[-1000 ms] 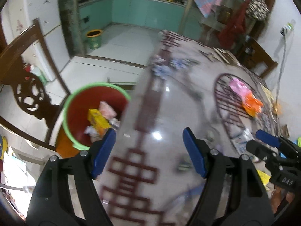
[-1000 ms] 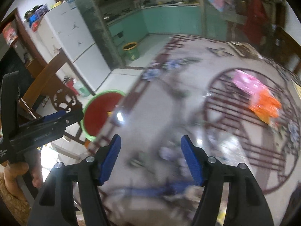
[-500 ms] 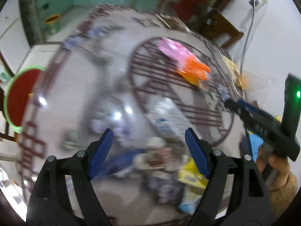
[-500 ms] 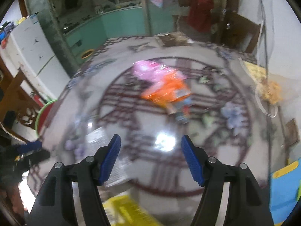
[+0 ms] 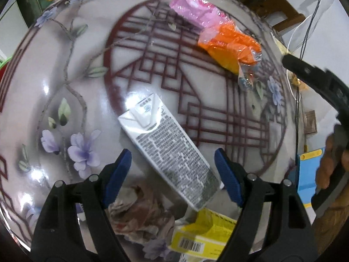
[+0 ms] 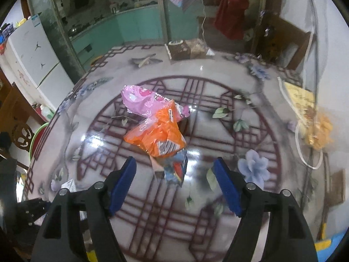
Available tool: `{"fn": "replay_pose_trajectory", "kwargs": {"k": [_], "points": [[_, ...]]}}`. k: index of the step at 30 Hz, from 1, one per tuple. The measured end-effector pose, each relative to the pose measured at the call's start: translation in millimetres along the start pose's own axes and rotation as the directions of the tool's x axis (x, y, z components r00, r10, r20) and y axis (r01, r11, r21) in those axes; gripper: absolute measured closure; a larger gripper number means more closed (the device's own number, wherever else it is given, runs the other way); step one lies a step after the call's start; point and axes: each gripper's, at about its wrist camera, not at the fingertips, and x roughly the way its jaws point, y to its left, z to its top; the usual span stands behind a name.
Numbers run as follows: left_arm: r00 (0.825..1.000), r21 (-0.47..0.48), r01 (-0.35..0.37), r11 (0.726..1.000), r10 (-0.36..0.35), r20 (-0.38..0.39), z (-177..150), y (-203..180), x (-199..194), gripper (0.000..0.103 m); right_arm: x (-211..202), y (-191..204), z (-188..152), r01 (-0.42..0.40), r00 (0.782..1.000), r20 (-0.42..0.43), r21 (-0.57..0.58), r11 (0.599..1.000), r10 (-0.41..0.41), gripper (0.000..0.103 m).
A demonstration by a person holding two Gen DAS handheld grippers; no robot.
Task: Collect trash
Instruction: 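Grasp the white milk carton with left tool while right tool grasps orange snack bag, then carry the milk carton and orange snack bag over the red bucket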
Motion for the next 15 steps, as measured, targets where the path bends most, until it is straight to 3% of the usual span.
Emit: {"fn": "replay_pose_trajectory", "kwargs": {"k": [5, 11, 12, 15], "points": [[0.999, -0.018, 0.009, 1.000, -0.010, -0.038, 0.9, -1.3, 8.3, 0.029, 41.3, -1.6, 15.6, -0.076, 0.995, -0.061, -0.008, 0.997, 0.076, 0.031], [0.999, -0.009, 0.009, 1.000, -0.009, -0.047, 7.0, -4.7, 16.3, 0.048, 76.6, -4.4, 25.2, -0.091, 0.990, -0.108, -0.007, 0.996, 0.090, 0.032], [0.999, 0.008, 0.004, 1.000, -0.004, -0.033, 8.7, -7.2, 14.6, 0.051, 80.1, -5.2, 25.1, -0.109, 0.987, -0.115, -0.003, 0.994, 0.108, 0.040], [1.000, 0.058, -0.021, 0.998, 0.020, 0.007, 15.5, -15.1, 6.7, 0.065, 79.3, -4.8, 24.5, -0.121, 0.987, -0.106, 0.004, 0.993, 0.121, 0.048]]}}
